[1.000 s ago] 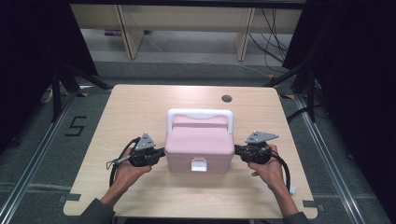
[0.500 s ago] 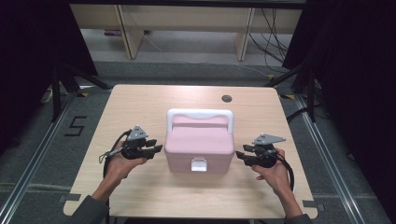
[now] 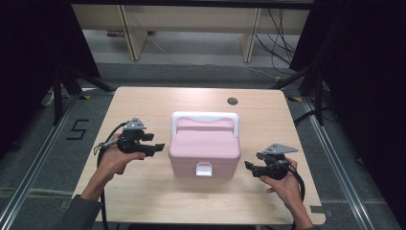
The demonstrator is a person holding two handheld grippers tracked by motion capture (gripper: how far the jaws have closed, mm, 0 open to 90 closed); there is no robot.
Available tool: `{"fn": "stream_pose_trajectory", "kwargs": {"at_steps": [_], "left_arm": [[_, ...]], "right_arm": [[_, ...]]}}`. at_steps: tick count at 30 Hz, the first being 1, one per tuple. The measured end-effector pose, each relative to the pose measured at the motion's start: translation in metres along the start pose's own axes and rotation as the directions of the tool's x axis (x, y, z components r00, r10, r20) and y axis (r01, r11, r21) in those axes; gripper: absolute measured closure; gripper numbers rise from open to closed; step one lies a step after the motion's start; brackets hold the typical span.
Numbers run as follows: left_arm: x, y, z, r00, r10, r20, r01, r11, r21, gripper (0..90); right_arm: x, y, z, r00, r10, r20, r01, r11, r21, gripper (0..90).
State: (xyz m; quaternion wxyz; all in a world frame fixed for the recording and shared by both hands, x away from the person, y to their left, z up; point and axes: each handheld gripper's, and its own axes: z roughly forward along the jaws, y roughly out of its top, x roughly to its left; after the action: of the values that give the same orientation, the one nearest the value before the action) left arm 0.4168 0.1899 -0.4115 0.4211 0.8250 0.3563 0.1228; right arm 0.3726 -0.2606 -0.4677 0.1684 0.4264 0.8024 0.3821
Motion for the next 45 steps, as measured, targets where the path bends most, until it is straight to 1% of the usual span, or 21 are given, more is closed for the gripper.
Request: {"fn": "stream_pose_trajectory", "kwargs": {"at_steps": [1,2,5,6,7,8,9,12,15,17,18,25,26,29,33,34,37,38,41,42,45], "left_arm": [[-0.001,0.001,-0.001,0.9998,-0.008,0.019,0.009,0.9999,-0.012,33.7],[-0.001,0.003,-0.003,0.9993,0.016,0.034,-0.016,0.9999,0.0,32.7],[-0.004,0.009,-0.007,0.9984,0.028,0.048,-0.028,0.9995,-0.012,30.0],[-0.003,0.011,-0.008,0.9977,0.032,0.059,-0.032,0.9994,-0.014,29.3],[-0.003,0.013,-0.009,0.9975,0.036,0.061,-0.035,0.9993,-0.015,28.9],[-0.002,0.016,-0.011,0.9963,0.06,0.062,-0.061,0.9982,0.003,27.9],[-0.004,0.018,-0.011,0.9974,0.045,0.055,-0.045,0.999,-0.004,27.0],[-0.006,0.031,-0.014,0.9937,0.102,0.047,-0.104,0.9937,0.042,25.4],[-0.007,0.039,-0.016,0.9922,0.112,0.055,-0.114,0.9924,0.045,24.4],[-0.007,0.045,-0.017,0.99,0.127,0.061,-0.131,0.9895,0.06,23.8],[-0.006,0.051,-0.016,0.9878,0.149,0.045,-0.152,0.9858,0.072,23.2],[-0.003,0.065,-0.011,0.9873,0.153,0.043,-0.156,0.9828,0.098,22.6],[-0.003,0.068,-0.01,0.986,0.159,0.05,-0.163,0.9813,0.102,22.6],[-0.004,0.076,-0.01,0.9799,0.193,0.051,-0.197,0.9732,0.118,22.3],[-0.006,0.087,-0.012,0.9757,0.212,0.057,-0.217,0.9676,0.128,21.5],[-0.008,0.093,-0.012,0.9718,0.229,0.056,-0.235,0.9618,0.141,21.1],[-0.009,0.097,-0.01,0.968,0.244,0.06,-0.25,0.9554,0.157,20.5],[-0.011,0.101,-0.009,0.965,0.256,0.055,-0.262,0.9497,0.171,20.5],[-0.013,0.105,-0.007,0.9637,0.261,0.057,-0.267,0.9476,0.175,20.5],[-0.013,0.106,-0.006,0.9627,0.264,0.059,-0.27,0.9465,0.176,20.5],[-0.016,0.111,-0.001,0.9595,0.275,0.061,-0.282,0.9409,0.188,20.5]], "right_arm": [[0.001,0.0,-0.001,1.0,0.003,-0.009,-0.003,0.9999,0.014,37.7],[0.002,-0.002,-0.001,0.9999,-0.01,-0.005,0.01,0.9999,0.013,37.7],[0.003,-0.004,-0.003,0.9999,-0.006,-0.011,0.006,0.9996,0.027,37.5],[0.002,-0.005,-0.002,0.9994,-0.032,-0.016,0.032,0.9995,0.008,37.4],[0.004,-0.006,-0.004,0.9999,-0.006,-0.012,0.006,0.9998,0.02,37.2],[0.005,-0.006,-0.004,0.9999,-0.003,-0.015,0.004,0.9998,0.019,37.1],[0.003,-0.007,-0.004,0.9994,-0.031,-0.017,0.031,0.9995,0.009,36.9],[0.003,-0.01,-0.006,0.9999,-0.013,0.003,0.013,0.9999,0.006,36.8],[0.001,-0.012,-0.004,0.9996,-0.029,0.004,0.029,0.9996,0.0,36.8],[0.005,-0.013,-0.006,0.9998,0.017,-0.009,-0.017,0.9996,0.023,36.8],[0.003,-0.013,-0.006,0.9999,-0.016,0.0,0.016,0.9998,0.01,37.2],[0.002,-0.013,-0.007,0.9998,-0.019,-0.004,0.019,0.9998,-0.004,37.2],[0.003,-0.014,-0.007,0.9999,0.014,-0.009,-0.014,0.9999,0.002,37.1],[0.0,-0.015,-0.006,0.9997,-0.022,0.005,0.022,0.9998,0.003,36.9],[-0.001,-0.017,-0.003,0.9997,-0.023,0.005,0.023,0.9997,0.002,36.5],[0.0,-0.017,-0.003,0.9998,-0.02,0.01,0.02,0.9997,0.017,35.7],[0.001,-0.016,-0.004,0.9999,-0.014,0.003,0.014,0.9997,0.018,35.7],[0.0,-0.017,-0.003,0.9994,-0.034,0.005,0.034,0.9994,0.013,35.3],[0.004,-0.017,-0.003,1.0,-0.003,0.0,0.003,0.9994,0.033,35.3],[0.002,-0.016,-0.003,0.9992,-0.04,0.008,0.04,0.999,0.02,35.3],[0.002,-0.017,-0.002,0.9983,-0.057,0.014,0.057,0.9982,0.019,35.3]]}}
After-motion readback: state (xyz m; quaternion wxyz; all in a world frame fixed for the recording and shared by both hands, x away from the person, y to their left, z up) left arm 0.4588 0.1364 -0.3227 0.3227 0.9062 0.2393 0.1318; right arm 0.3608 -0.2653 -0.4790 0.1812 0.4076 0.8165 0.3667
